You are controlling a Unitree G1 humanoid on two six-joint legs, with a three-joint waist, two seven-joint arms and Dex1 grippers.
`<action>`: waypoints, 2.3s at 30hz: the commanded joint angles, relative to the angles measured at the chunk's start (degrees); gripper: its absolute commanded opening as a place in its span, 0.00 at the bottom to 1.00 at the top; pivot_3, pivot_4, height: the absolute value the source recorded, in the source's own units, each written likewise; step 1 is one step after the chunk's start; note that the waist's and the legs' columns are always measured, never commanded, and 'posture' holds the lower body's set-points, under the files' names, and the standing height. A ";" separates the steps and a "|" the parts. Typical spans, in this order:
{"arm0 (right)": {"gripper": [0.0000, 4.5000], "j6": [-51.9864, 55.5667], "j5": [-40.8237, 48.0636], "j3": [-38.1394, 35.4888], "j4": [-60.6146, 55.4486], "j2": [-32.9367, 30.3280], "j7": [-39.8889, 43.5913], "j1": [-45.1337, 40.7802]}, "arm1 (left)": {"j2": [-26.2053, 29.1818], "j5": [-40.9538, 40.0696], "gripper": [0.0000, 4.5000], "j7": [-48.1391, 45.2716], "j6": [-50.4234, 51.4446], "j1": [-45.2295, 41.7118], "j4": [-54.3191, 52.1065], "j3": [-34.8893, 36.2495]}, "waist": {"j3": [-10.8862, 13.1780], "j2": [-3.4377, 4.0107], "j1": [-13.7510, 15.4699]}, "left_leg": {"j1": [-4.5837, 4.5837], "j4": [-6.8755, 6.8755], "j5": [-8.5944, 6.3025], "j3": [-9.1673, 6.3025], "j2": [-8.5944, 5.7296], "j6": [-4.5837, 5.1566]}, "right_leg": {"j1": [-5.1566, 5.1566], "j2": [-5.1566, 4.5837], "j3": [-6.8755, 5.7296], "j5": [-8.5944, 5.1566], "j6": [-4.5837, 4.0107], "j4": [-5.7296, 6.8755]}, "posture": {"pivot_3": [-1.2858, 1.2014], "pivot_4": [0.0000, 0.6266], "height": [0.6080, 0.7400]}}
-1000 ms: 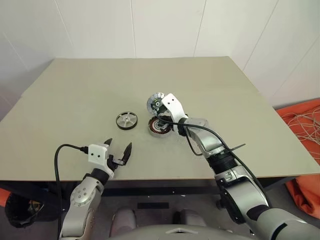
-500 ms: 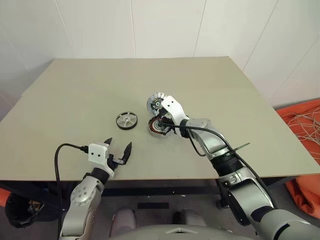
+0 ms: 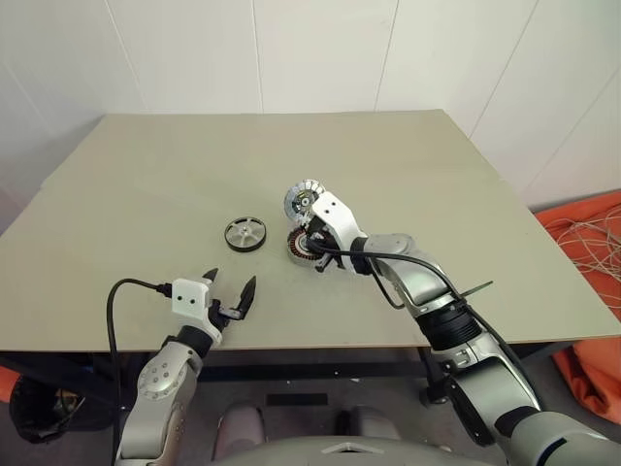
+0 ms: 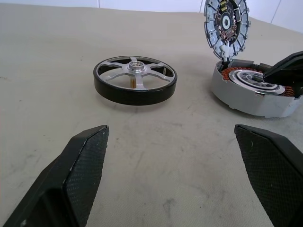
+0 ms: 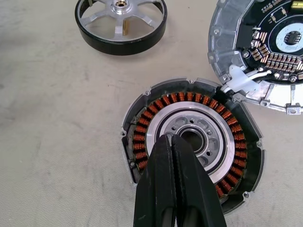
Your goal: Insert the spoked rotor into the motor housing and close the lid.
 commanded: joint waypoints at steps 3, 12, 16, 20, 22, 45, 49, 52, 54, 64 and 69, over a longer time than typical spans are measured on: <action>0.01 -2.48 1.11 -2.81 -1.14 1.27 -2.74 -1.84 | -0.04 -0.47 1.00 -0.40 -1.22 -0.61 -0.90 0.22 | 0.00 0.00 0.00 | -0.01 0.00 0.00 0.00 0.00 0.00 | 0.00 0.00 0.00 0.02 -0.03 0.00 | 0.52 0.00 1.00; 0.01 -15.13 6.49 -11.11 1.46 6.83 -6.12 -1.07 | 0.25 0.12 1.00 -0.58 -2.86 -0.63 0.12 0.50 | 0.00 0.00 -0.03 | -0.02 0.00 0.00 0.01 0.00 -0.01 | -0.03 0.00 0.00 0.00 0.00 0.00 | 0.52 0.00 1.00; 0.01 -19.00 7.96 -9.85 -1.91 4.71 -1.67 4.76 | 0.97 0.60 1.00 -0.82 -3.94 -0.60 0.50 0.77 | -0.01 -0.02 0.20 | -0.03 -0.01 0.00 -0.01 0.00 0.01 | 0.02 -0.01 -0.01 0.05 -0.10 -0.03 | 0.52 0.00 1.00; 0.01 -18.80 10.15 -10.45 -5.99 3.02 0.36 8.76 | 1.31 0.88 1.00 0.27 -2.95 -1.87 1.21 1.28 | 0.00 -0.01 0.07 | -0.05 0.00 -0.01 -0.01 0.00 0.02 | 0.02 -0.05 0.00 0.02 -0.04 -0.04 | 0.52 0.00 1.00; 0.01 -18.24 11.31 -11.05 -7.84 2.27 0.63 10.01 | 1.51 0.76 1.00 0.41 -2.36 -2.80 1.66 1.58 | 0.00 0.00 0.02 | -0.01 0.00 0.00 -0.01 0.00 0.00 | 0.02 0.00 -0.01 -0.01 0.02 0.00 | 0.52 0.00 1.00; 0.01 -13.67 14.08 -11.46 -13.00 -0.99 -1.05 14.01 | -7.64 -41.53 1.00 19.24 34.74 -17.46 -2.26 18.88 | 0.00 -0.04 0.08 | -0.02 0.16 0.02 -0.02 -0.04 -0.03 | 0.09 0.04 -0.04 0.01 -0.02 0.02 | 0.52 0.00 1.00; 0.01 -13.52 14.66 -11.43 -13.22 -1.17 -0.53 14.26 | -9.12 -45.39 1.00 22.03 35.94 -19.05 -0.78 20.54 | 0.00 -0.05 0.11 | -0.02 0.18 0.02 -0.03 -0.04 -0.03 | 0.09 0.04 -0.05 0.01 -0.01 0.02 | 0.52 0.00 1.00; 0.01 -12.88 15.83 -11.80 -14.07 -1.86 0.58 14.77 | -9.90 -47.33 1.00 22.78 36.23 -20.46 1.45 21.30 | 0.00 -0.06 0.17 | -0.03 0.19 0.02 -0.03 -0.05 -0.03 | 0.10 0.04 -0.05 0.01 0.00 0.01 | 0.52 0.00 1.00; 0.01 -12.57 16.23 -11.94 -14.64 -2.42 0.92 15.11 | -10.25 -48.45 1.00 23.19 36.36 -21.41 3.03 21.80 | 0.00 -0.07 0.18 | -0.04 0.18 0.02 -0.04 -0.05 -0.03 | 0.10 0.04 -0.05 0.01 0.00 0.00 | 0.52 0.00 1.00; 0.01 -11.85 17.10 -12.08 -15.73 -2.89 0.03 15.59 | -10.89 -50.61 1.00 25.93 37.90 -24.63 9.30 22.18 | 0.00 -0.09 0.44 | -0.03 0.18 0.02 -0.05 -0.05 -0.03 | 0.12 0.04 -0.07 0.00 0.01 -0.01 | 0.52 0.00 1.00; 0.01 -11.14 17.53 -12.24 -16.37 -2.90 -0.51 16.10 | -11.53 -51.67 1.00 25.59 37.49 -26.30 11.36 22.94 | 0.00 -0.09 0.83 | -0.02 0.19 0.02 -0.06 -0.06 -0.03 | 0.16 0.02 -0.08 0.00 0.03 -0.03 | 0.52 0.00 1.00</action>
